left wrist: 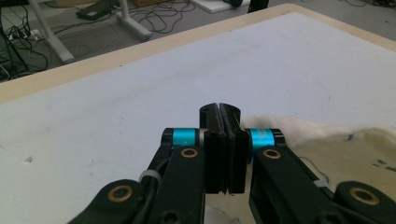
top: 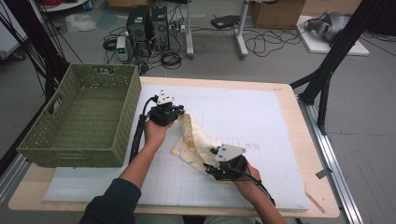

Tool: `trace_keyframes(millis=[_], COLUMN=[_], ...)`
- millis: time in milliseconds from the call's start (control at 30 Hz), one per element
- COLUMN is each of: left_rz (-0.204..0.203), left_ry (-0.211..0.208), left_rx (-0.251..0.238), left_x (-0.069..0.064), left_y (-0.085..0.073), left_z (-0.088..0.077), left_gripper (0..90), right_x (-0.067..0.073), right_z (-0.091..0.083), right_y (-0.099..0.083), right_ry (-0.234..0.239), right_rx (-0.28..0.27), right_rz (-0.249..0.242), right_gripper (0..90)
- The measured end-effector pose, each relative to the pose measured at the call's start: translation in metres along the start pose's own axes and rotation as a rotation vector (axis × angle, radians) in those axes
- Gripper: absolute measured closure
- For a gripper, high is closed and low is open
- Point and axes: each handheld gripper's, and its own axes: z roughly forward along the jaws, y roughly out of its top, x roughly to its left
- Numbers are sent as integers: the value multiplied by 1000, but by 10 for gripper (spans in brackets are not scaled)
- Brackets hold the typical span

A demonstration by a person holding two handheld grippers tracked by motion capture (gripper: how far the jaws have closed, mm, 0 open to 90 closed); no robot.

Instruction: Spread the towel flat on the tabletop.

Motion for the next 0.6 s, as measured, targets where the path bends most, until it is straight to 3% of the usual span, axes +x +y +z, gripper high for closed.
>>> trace_keyframes(millis=[67, 167, 233, 467, 600], left_rz=[-2, -3, 3, 4, 13], left_ry=[0, -5, -4, 0, 2], left_rx=[1, 8, 12, 20, 20], left_x=[0, 1, 2, 2, 0], left_y=[0, -1, -2, -2, -2], left_z=[0, 0, 0, 1, 2], left_gripper=[880, 880, 880, 880, 880], right_x=[-4, -10, -14, -37, -49], right_z=[5, 9, 6, -14, -23], right_y=[-1, -3, -4, -10, -13], right_ry=[-5, -14, -23, -32, -49], right_rx=[21, 55, 46, -49, -57], right_rz=[3, 4, 29, 172, 209], right_gripper=[498, 730, 814, 821, 820])
